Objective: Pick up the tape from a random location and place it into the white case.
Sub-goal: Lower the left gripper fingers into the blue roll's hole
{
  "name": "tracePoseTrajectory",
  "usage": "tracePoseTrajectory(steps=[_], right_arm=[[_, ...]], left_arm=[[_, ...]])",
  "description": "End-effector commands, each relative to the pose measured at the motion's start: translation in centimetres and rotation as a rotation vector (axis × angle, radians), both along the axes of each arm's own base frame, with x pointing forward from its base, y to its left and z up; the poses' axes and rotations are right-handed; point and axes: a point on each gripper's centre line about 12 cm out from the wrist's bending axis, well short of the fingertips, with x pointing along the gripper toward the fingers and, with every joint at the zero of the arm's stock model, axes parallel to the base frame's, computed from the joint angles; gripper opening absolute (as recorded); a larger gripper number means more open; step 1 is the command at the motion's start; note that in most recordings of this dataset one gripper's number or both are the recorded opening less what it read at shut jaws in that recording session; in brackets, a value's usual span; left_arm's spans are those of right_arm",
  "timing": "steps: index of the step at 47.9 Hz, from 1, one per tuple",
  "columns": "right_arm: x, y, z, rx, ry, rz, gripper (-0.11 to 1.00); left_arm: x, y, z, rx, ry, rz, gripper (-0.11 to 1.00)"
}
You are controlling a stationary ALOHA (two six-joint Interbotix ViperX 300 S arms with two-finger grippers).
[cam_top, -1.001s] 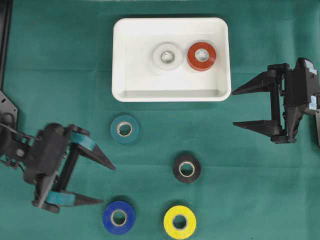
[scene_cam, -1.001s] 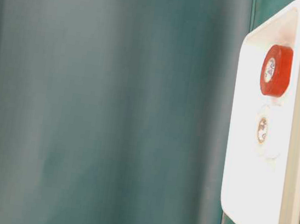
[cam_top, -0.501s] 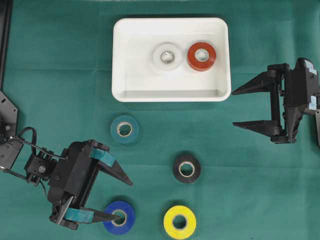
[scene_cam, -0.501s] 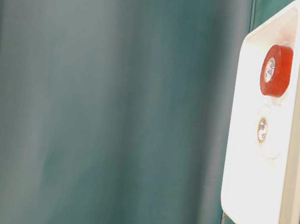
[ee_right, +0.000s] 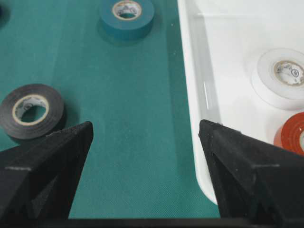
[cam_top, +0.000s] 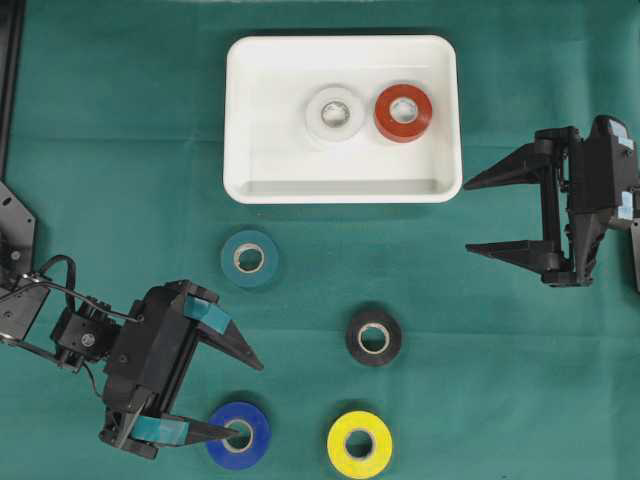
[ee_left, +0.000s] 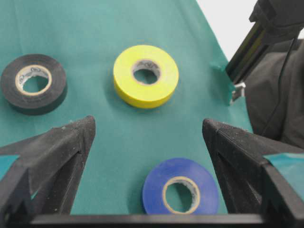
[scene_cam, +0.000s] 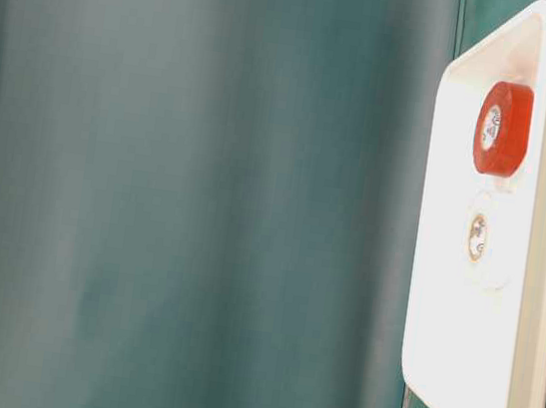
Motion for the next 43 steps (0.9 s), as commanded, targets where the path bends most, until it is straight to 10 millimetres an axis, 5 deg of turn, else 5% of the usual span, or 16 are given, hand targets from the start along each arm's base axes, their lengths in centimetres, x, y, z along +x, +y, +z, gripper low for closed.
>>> tracePoseTrajectory(steps=[1,25,43], right_arm=[[0.5,0.0,0.8,0.0,-0.026,0.0,0.85],[0.5,0.0,0.8,0.0,-0.026,0.0,0.85],[0.4,0.0,0.9,-0.001,-0.027,0.0,0.85]], left_arm=[[0.3,-0.2,1.0,-0.01,-0.027,-0.004,0.96],[0.2,-0.2,0.8,-0.005,0.002,0.0,0.96],[0.6,-2.3,-1.1,0.115,0.275,-0.046,0.96]])
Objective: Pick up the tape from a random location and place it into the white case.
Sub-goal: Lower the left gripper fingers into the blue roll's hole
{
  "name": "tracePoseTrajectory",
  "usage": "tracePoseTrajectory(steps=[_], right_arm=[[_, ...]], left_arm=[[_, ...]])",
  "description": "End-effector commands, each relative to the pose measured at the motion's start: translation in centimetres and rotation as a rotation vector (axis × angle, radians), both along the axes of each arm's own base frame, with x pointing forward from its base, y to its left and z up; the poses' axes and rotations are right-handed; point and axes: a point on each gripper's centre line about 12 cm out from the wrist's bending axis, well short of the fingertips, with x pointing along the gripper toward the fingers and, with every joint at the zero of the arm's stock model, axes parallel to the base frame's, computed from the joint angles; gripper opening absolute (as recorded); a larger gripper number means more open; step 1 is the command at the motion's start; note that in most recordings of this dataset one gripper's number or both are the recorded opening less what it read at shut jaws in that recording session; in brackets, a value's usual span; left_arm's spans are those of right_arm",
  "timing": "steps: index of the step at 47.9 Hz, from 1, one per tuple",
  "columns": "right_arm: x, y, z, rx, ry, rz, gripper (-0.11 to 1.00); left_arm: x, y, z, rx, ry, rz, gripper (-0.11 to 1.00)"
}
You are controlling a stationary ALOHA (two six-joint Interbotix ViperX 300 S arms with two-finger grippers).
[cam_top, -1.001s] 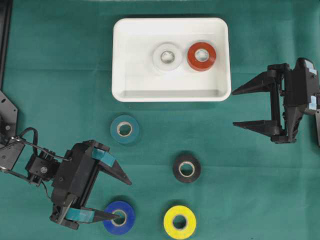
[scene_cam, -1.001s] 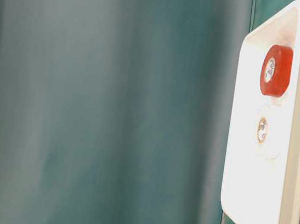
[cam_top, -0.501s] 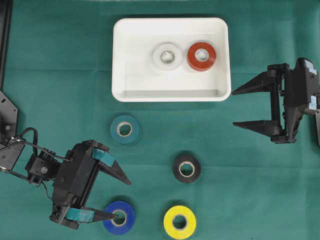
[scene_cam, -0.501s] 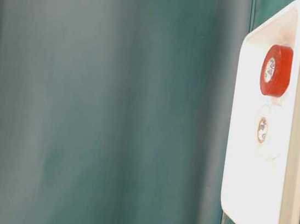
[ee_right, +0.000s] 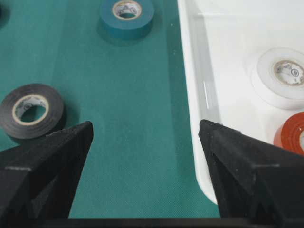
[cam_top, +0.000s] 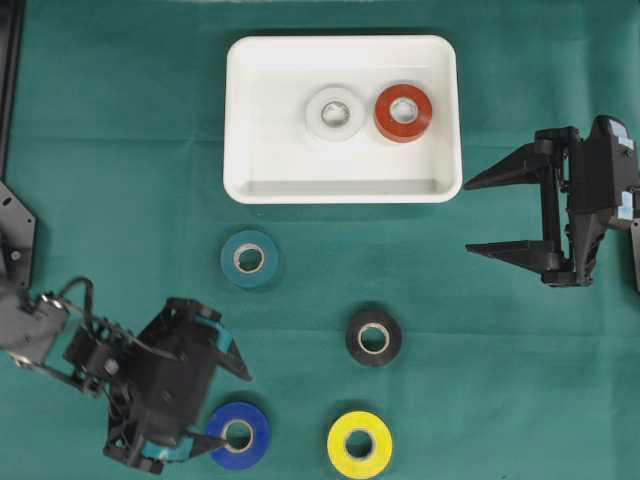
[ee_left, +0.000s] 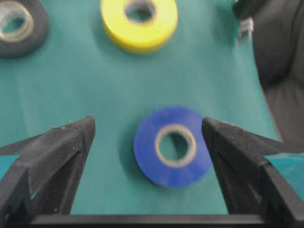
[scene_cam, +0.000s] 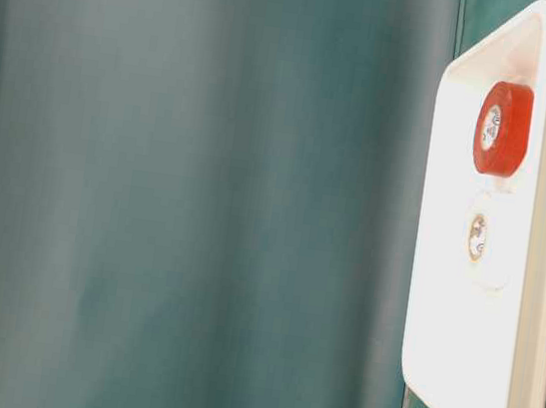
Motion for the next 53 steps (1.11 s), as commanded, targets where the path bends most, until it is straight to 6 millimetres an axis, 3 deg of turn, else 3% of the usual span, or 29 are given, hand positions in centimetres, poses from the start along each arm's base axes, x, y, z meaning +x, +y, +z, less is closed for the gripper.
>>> tracePoseTrajectory(steps=[1,16,53], right_arm=[[0.5,0.0,1.0,-0.001,-0.03,0.0,0.85],[0.5,0.0,0.9,0.0,-0.029,0.0,0.85],[0.4,-0.1,0.8,-0.007,-0.02,0.001,0.85]], left_arm=[[0.4,-0.5,0.9,0.017,0.039,-0.006,0.96],[0.5,-0.4,1.1,0.106,0.216,-0.006,0.96],[1.3,0.3,1.9,0.101,0.198,0.018,0.96]])
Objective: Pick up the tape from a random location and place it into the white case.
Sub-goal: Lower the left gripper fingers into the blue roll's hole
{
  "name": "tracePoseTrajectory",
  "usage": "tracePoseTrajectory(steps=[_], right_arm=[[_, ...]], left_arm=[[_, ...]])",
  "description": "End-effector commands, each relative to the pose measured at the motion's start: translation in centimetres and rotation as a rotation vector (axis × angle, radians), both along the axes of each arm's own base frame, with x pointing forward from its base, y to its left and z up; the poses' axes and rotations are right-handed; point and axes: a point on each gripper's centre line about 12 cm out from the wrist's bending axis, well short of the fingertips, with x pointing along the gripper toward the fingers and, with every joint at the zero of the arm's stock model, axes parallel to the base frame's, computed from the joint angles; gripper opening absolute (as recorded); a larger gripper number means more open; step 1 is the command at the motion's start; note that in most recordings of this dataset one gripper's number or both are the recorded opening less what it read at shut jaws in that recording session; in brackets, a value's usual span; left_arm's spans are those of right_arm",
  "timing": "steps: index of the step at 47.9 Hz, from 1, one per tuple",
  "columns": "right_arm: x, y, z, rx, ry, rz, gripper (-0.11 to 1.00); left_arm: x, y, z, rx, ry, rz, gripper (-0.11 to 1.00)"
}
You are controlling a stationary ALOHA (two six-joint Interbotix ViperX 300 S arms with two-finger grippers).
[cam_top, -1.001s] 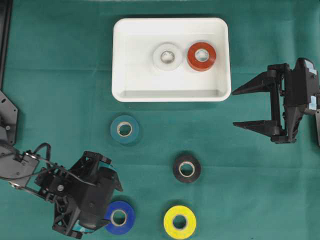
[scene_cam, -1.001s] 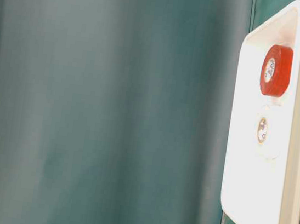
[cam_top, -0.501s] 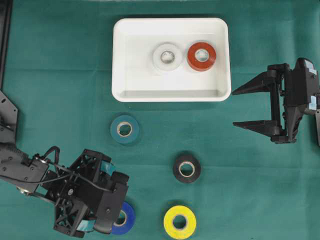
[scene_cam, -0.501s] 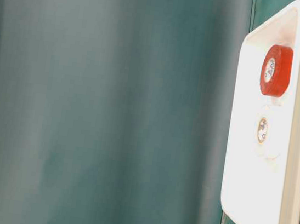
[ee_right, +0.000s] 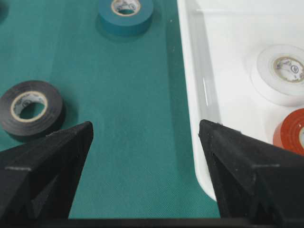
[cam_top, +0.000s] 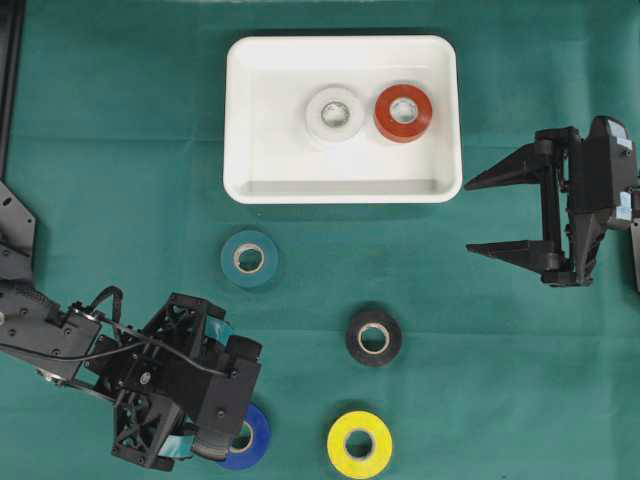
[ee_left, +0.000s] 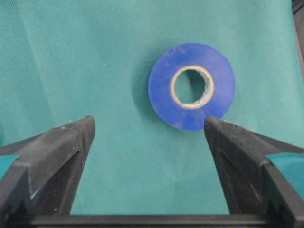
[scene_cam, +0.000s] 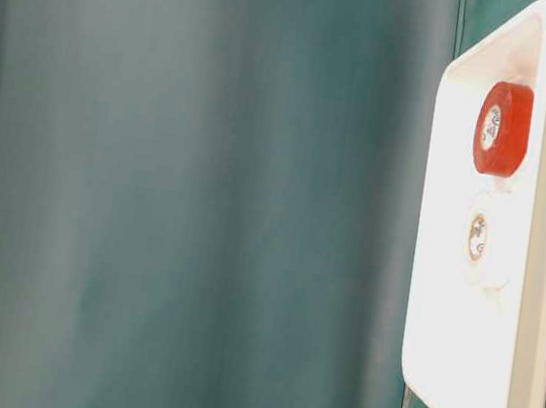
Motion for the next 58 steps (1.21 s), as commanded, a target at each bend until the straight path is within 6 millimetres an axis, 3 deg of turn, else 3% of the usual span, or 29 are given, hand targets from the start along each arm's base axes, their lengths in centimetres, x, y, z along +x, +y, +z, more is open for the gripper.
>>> tracePoseTrajectory(steps=[1,26,37,58], right_arm=[[0.5,0.0,1.0,-0.005,-0.029,0.002,0.85],[0.5,0.0,0.9,-0.006,-0.024,0.002,0.85],[0.5,0.0,0.9,-0.009,-0.024,0.003,0.85],[0.4,0.0,0.9,-0.011,-0.021,0.003,0.85]], left_arm=[[0.5,-0.1,1.2,-0.016,-0.042,0.002,0.96],[0.9,-0.2,0.7,-0.036,-0.088,0.003,0.96],[1.7,-0.4,-2.1,-0.016,-0.048,0.004,0.96],[2.3,-0.7,-4.7,-0.014,-0.048,0.002,0.96]])
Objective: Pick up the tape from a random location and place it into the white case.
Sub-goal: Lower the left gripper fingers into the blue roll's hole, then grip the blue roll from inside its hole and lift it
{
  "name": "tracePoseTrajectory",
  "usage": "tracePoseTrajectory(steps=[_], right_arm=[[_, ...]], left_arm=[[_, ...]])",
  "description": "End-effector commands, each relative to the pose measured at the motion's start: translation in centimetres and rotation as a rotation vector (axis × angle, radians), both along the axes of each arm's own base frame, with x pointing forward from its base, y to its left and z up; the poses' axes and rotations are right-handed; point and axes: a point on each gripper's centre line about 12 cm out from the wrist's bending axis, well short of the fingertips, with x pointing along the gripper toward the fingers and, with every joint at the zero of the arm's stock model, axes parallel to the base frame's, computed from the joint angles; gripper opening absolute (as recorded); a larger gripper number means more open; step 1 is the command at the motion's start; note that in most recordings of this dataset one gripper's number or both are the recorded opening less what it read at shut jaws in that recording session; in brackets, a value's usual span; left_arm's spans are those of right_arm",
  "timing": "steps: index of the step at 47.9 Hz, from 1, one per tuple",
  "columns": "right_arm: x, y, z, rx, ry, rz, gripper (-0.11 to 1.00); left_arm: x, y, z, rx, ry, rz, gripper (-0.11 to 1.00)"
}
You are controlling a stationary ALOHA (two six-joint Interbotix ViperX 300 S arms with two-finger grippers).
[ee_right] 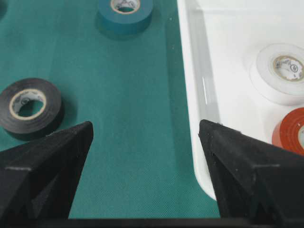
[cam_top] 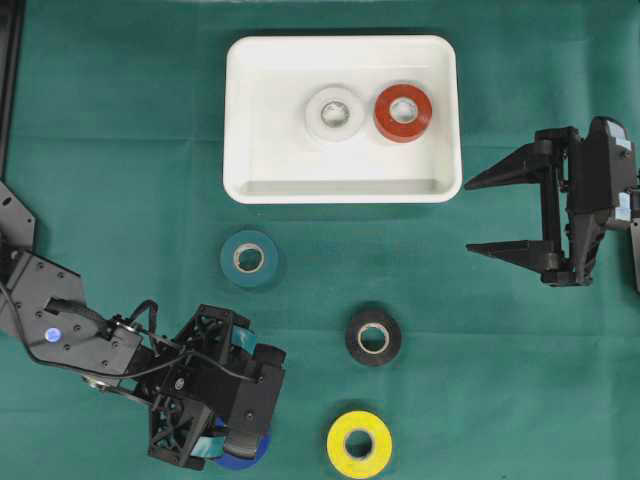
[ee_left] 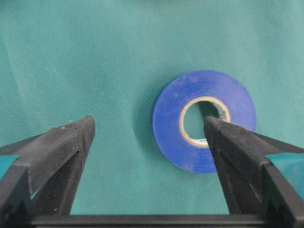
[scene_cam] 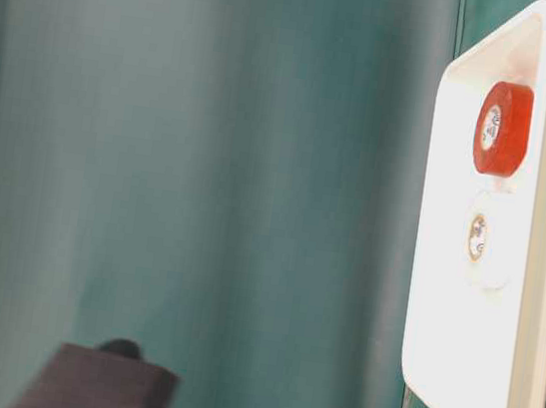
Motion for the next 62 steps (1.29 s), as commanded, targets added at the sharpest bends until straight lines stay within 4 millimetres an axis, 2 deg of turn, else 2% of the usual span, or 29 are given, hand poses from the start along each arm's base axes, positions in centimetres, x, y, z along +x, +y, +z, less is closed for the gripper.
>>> tracePoseTrajectory(steps=[1,17,26,37,39,42,51,53,62], right_arm=[[0.5,0.0,0.8,-0.006,-0.023,0.002,0.85],[0.4,-0.1,0.7,-0.005,-0.015,0.0,0.85],[0.4,-0.1,0.7,-0.005,-0.014,0.0,0.85],[0.5,-0.1,0.6,-0.005,-0.009,-0.001,0.85],[0.5,-0.1,0.6,-0.005,-0.009,-0.001,0.85],[0.5,-0.1,0.7,-0.005,-0.012,0.0,0.85],[0.5,-0.1,0.6,-0.005,-0.005,-0.002,0.85],[0.5,-0.1,0.6,-0.005,-0.005,-0.002,0.85],[0.5,-0.1,0.6,-0.005,-0.005,-0.002,0.85]], left_arm=[[0.3,-0.1,0.1,-0.006,-0.024,-0.004,0.96],[1.0,-0.9,-3.4,0.0,-0.008,-0.016,0.96],[0.8,-0.9,-6.1,0.025,0.048,-0.017,0.96],[0.7,-0.9,-6.3,0.029,0.052,-0.021,0.94],[0.6,-0.8,-6.2,0.031,0.052,-0.022,0.9],[0.6,-0.8,-6.0,0.028,0.048,-0.021,0.78],[0.2,-0.6,-4.6,0.018,0.027,-0.021,0.27],[0.1,-0.6,-4.4,0.016,0.022,-0.021,0.24],[0.0,-0.6,-3.5,0.006,0.002,-0.02,0.24]])
